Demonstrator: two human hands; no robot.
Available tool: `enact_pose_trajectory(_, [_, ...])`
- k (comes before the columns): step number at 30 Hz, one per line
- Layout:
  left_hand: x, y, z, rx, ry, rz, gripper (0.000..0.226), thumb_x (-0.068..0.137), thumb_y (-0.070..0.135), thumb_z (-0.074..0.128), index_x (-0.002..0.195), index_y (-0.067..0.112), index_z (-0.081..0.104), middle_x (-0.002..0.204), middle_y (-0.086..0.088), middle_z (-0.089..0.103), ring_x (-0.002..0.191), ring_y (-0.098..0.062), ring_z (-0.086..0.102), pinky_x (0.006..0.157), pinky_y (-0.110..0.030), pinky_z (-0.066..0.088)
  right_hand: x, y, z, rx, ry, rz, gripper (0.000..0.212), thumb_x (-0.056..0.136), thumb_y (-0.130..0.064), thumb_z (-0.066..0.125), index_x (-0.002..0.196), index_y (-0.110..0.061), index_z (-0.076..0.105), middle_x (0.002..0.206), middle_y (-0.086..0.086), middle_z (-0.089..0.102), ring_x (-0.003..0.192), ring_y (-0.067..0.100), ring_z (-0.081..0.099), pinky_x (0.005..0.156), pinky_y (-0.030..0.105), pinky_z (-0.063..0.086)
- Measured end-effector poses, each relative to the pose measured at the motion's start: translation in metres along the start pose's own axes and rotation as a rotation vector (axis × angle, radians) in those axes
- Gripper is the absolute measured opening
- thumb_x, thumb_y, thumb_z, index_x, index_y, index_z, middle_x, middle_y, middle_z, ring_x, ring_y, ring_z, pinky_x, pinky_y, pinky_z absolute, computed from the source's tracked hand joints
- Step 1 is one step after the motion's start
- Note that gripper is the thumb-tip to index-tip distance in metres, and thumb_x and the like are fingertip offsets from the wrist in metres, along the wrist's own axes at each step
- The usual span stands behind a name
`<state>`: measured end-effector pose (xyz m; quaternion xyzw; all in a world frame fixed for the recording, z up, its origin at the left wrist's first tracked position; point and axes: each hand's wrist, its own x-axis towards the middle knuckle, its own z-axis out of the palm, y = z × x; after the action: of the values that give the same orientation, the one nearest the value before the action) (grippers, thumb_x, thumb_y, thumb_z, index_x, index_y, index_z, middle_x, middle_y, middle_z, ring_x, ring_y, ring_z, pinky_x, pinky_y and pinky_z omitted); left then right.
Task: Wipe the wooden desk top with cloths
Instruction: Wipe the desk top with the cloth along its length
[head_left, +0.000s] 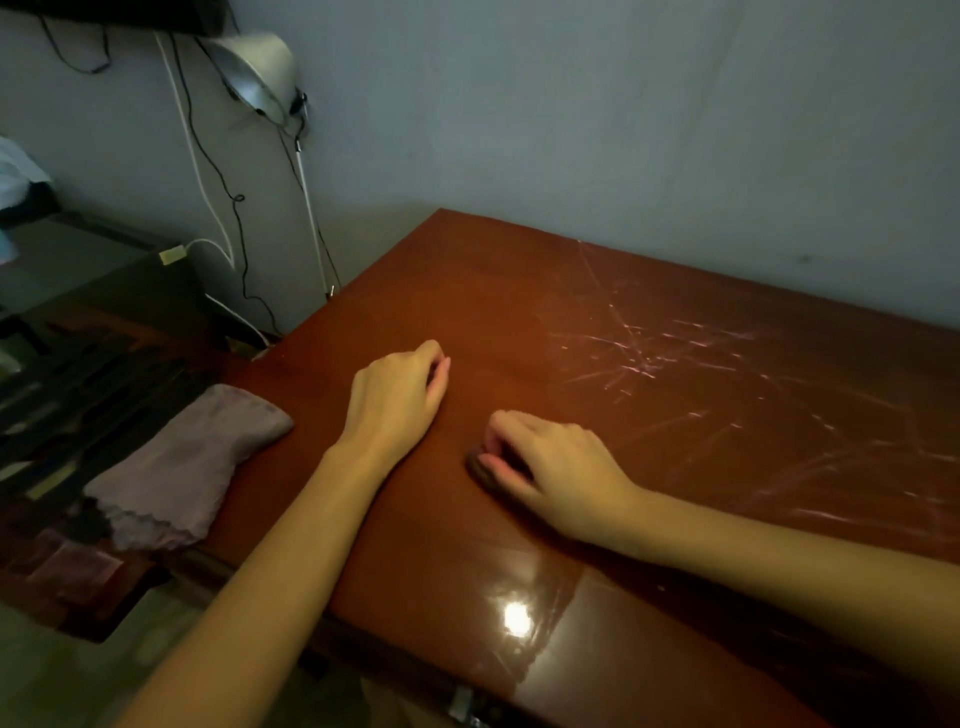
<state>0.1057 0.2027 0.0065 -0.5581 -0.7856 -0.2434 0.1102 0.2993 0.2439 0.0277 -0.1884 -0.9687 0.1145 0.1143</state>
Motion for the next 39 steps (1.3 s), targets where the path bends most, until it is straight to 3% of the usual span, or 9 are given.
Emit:
enact_pose_trajectory(8, [-0.001,-0.001,0.000,-0.025,0.004,-0.009,0.023,0.099,0.032,0.040,0.096,0.018,0.058,0.071,0.004,0.058,0.061,-0.016,0.053,0.052,-0.028,0.034,0.071,0.072,-0.006,-0.214,0.117,0.355,0.023,0.099,-0.038,0.040,0.092,-0.016,0.039,0.095,0.009,0.061,0.081,0.034,0.061,0.067,0.040,0.051])
enact_pose_trajectory(10, [-0.001,-0.001,-0.001,-0.029,0.000,-0.014,0.023,0.099,0.033,0.041,0.097,0.018,0.058,0.077,-0.001,0.063,0.070,-0.023,0.060,0.055,-0.029,0.035,0.080,0.052,0.006,-0.229,0.141,0.324,0.021,0.098,-0.037,0.040,0.096,-0.017,0.041,0.100,0.009,0.061,0.084,0.034,0.062,0.066,0.037,0.047])
enact_pose_trajectory(13, [-0.001,0.000,-0.002,-0.040,0.001,-0.015,0.023,0.098,0.032,0.041,0.097,0.017,0.058,0.084,-0.005,0.067,0.079,-0.029,0.063,0.058,-0.031,0.036,0.053,0.019,0.013,-0.160,0.131,0.128,0.021,0.096,-0.040,0.041,0.097,-0.019,0.044,0.098,0.003,0.059,0.081,0.032,0.061,0.064,0.038,0.046])
enact_pose_trajectory(17, [-0.001,0.001,0.000,-0.026,0.007,0.005,0.021,0.099,0.031,0.041,0.097,0.018,0.058,0.073,0.005,0.056,0.067,-0.017,0.057,0.055,-0.028,0.035,0.014,0.029,-0.010,-0.061,-0.038,-0.016,0.026,0.094,-0.048,0.033,0.093,-0.024,0.043,0.093,-0.005,0.057,0.072,0.022,0.057,0.060,0.035,0.045])
enact_pose_trajectory(21, [-0.001,0.000,0.000,-0.043,0.004,0.008,0.020,0.099,0.030,0.041,0.097,0.019,0.058,0.071,0.008,0.051,0.063,-0.012,0.052,0.052,-0.027,0.042,0.045,0.080,-0.019,-0.202,-0.009,0.176,0.022,0.099,-0.039,0.039,0.093,-0.018,0.044,0.091,0.002,0.059,0.073,0.022,0.057,0.065,0.041,0.052])
enact_pose_trajectory(25, [-0.001,0.000,-0.001,-0.054,-0.003,0.014,0.016,0.098,0.030,0.043,0.094,0.021,0.056,0.082,0.006,0.057,0.075,-0.013,0.055,0.058,-0.025,0.038,0.102,0.097,-0.007,-0.264,0.130,0.411,0.024,0.100,-0.038,0.037,0.094,-0.016,0.041,0.095,0.008,0.061,0.076,0.028,0.059,0.064,0.037,0.049])
enact_pose_trajectory(29, [-0.001,-0.002,0.002,-0.037,-0.002,0.009,0.008,0.090,0.030,0.052,0.089,0.023,0.053,0.088,0.003,0.055,0.085,-0.020,0.053,0.070,-0.032,0.041,0.112,0.059,0.013,-0.273,0.147,0.304,0.026,0.099,-0.041,0.038,0.103,-0.016,0.043,0.103,0.007,0.058,0.086,0.032,0.061,0.062,0.033,0.039])
enact_pose_trajectory(34, [-0.002,-0.004,0.008,-0.024,0.021,0.002,0.006,0.087,0.027,0.055,0.087,0.022,0.052,0.087,0.001,0.053,0.085,-0.022,0.052,0.071,-0.034,0.039,0.052,0.044,-0.001,-0.160,0.043,0.068,0.023,0.097,-0.045,0.039,0.098,-0.023,0.045,0.096,-0.004,0.054,0.078,0.021,0.058,0.061,0.037,0.047])
enact_pose_trajectory(39, [-0.001,-0.004,0.009,-0.054,0.002,0.007,0.005,0.090,0.026,0.052,0.091,0.022,0.053,0.090,0.003,0.054,0.086,-0.019,0.051,0.072,-0.033,0.042,0.065,0.111,-0.024,-0.235,0.006,0.309,0.023,0.099,-0.041,0.036,0.091,-0.020,0.042,0.088,-0.002,0.055,0.070,0.014,0.053,0.056,0.023,0.043])
